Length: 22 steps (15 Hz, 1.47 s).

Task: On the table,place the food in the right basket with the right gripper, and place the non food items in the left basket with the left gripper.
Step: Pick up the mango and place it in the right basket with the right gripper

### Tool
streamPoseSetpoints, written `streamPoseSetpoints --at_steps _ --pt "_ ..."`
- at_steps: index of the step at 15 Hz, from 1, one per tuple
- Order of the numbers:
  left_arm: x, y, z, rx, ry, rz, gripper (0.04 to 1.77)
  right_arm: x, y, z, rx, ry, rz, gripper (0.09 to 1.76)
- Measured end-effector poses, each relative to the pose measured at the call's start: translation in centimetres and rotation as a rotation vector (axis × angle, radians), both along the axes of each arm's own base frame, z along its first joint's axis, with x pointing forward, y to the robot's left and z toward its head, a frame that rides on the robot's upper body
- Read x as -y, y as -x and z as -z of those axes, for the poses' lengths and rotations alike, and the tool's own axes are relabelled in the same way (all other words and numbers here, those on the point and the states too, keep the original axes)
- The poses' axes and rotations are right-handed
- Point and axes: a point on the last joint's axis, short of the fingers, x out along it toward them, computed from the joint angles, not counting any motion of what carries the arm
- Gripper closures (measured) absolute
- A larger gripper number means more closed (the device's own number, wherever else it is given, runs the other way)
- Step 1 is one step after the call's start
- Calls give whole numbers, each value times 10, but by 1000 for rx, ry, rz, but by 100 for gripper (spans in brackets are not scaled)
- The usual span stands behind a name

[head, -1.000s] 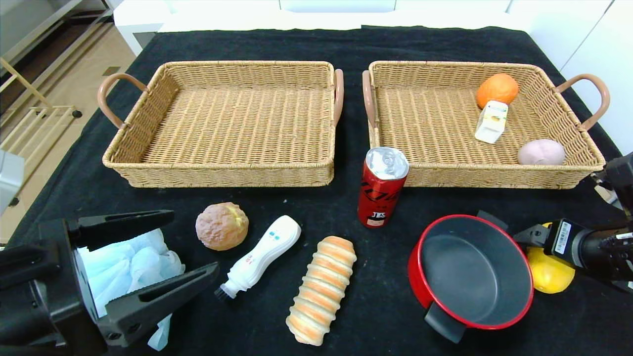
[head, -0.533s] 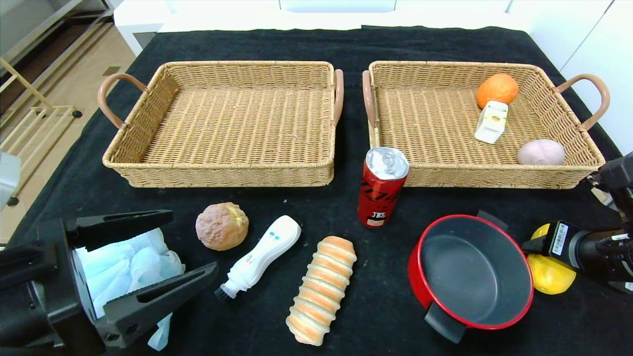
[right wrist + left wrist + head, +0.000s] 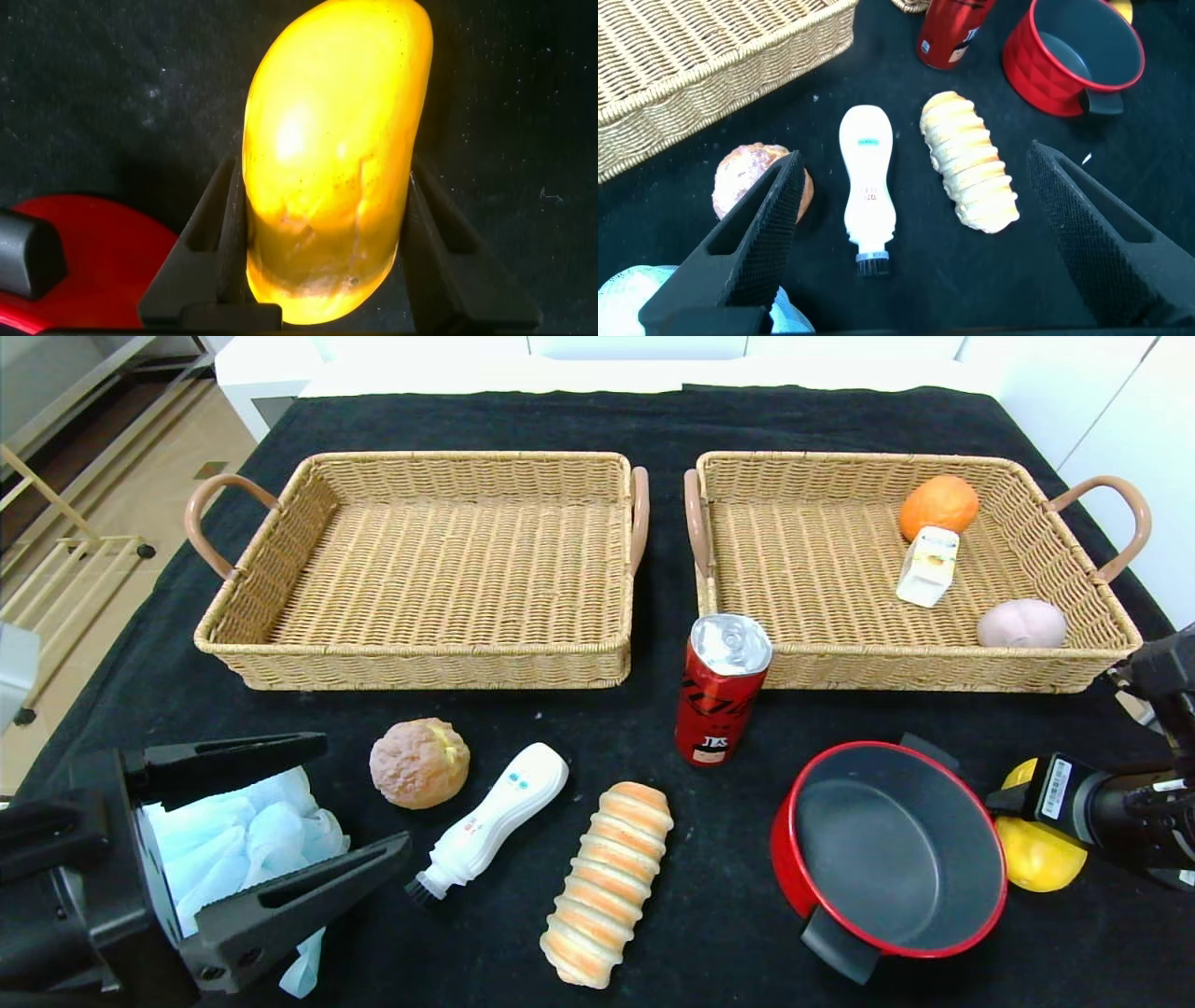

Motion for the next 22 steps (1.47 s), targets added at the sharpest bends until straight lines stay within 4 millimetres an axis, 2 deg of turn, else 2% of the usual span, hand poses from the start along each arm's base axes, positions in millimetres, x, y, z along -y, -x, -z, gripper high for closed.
streamPoseSetpoints --at_steps 3,9,12,18,22 --pt "0 0 2 4 -12 2 9 0 4 -4 11 -2 -4 88" --pt "0 0 3 3 -16 2 9 2 32 -33 135 61 -116 89" --pt "0 0 3 4 -16 2 9 4 39 -44 190 118 -166 89" --pt "0 0 3 7 -21 3 9 4 34 -84 353 229 -200 89" --pt "-1 1 2 13 -21 3 9 -3 19 -105 409 302 -197 89"
